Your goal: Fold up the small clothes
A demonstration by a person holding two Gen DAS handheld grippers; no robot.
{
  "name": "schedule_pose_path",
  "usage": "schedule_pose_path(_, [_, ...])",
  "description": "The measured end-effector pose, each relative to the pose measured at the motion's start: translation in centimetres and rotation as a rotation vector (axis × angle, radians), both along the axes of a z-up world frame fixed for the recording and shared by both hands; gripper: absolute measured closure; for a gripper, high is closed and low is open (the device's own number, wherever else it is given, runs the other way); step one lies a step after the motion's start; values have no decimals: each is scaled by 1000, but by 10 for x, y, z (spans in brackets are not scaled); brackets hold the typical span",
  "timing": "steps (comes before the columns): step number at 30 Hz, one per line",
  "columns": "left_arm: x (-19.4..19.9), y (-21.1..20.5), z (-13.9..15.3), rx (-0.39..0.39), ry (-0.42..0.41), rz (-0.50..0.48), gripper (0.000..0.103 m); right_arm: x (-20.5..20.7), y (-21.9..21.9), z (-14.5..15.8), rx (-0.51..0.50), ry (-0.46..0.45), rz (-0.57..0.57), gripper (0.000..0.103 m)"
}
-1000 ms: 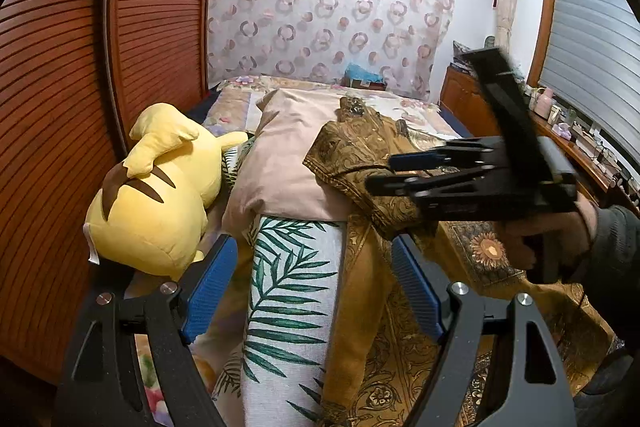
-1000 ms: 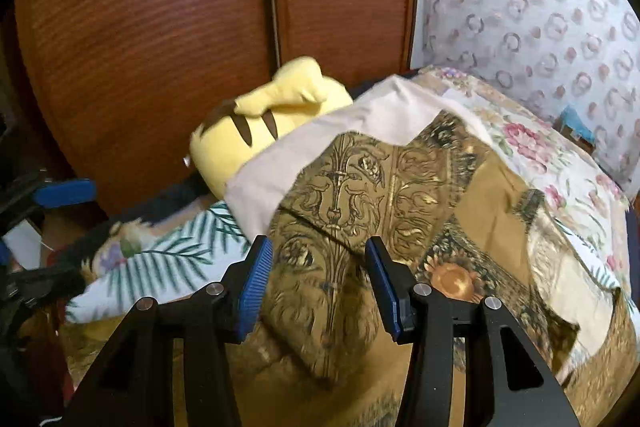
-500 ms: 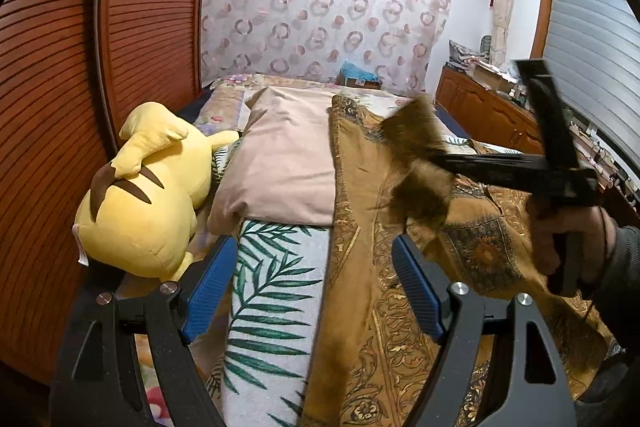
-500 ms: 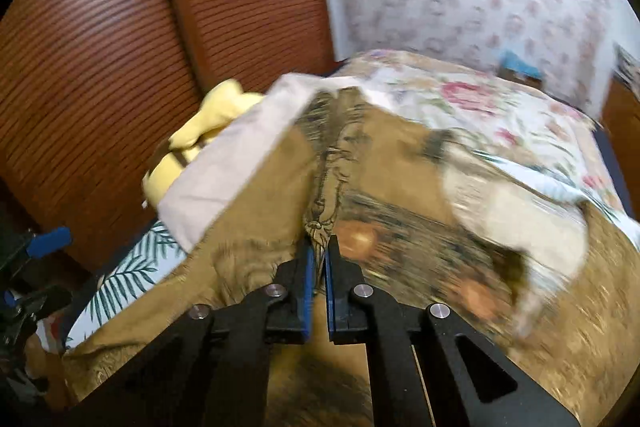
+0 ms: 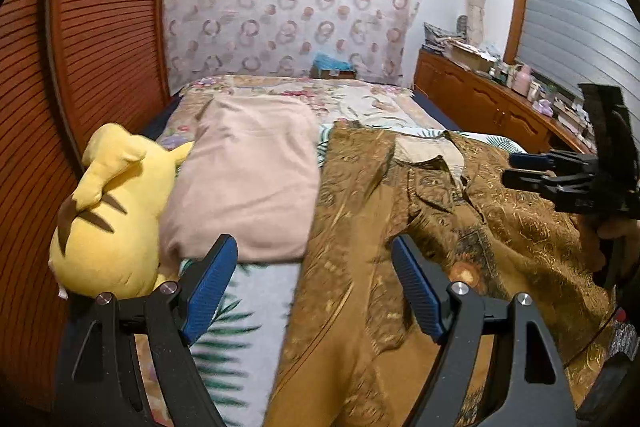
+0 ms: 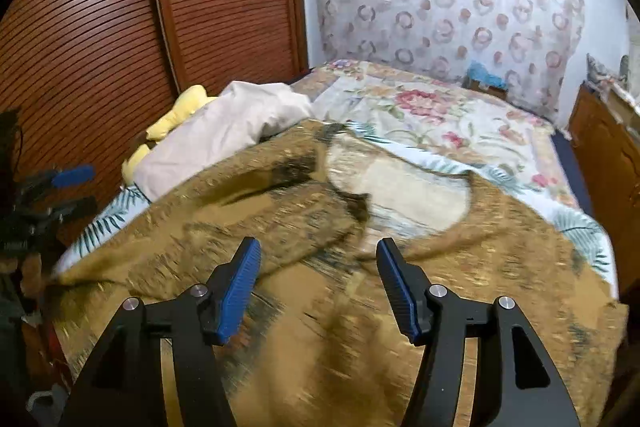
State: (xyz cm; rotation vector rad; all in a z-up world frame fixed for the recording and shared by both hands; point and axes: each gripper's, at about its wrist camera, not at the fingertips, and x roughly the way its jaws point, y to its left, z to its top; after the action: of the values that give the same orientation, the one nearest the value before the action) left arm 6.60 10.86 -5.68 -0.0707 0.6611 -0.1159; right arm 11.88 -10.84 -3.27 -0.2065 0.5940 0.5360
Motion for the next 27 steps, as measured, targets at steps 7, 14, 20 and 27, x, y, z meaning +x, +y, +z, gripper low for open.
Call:
schedule_pose_path(7, [34, -23, 4, 22, 11, -75, 37, 5, -28, 6, -16, 13, -53, 41])
schedule_pose_path(14, [76, -50, -9, 68, 73, -146, 56, 23, -34, -18, -64, 87, -84, 41])
schedule_pose_path(20, [109, -68, -22, 115, 123, -165, 56, 30, -36, -30, -77, 130, -92, 41])
schedule_pose_path(27, [132, -81, -31, 185, 156, -176, 56, 31, -34, -34, -86, 109, -87, 40])
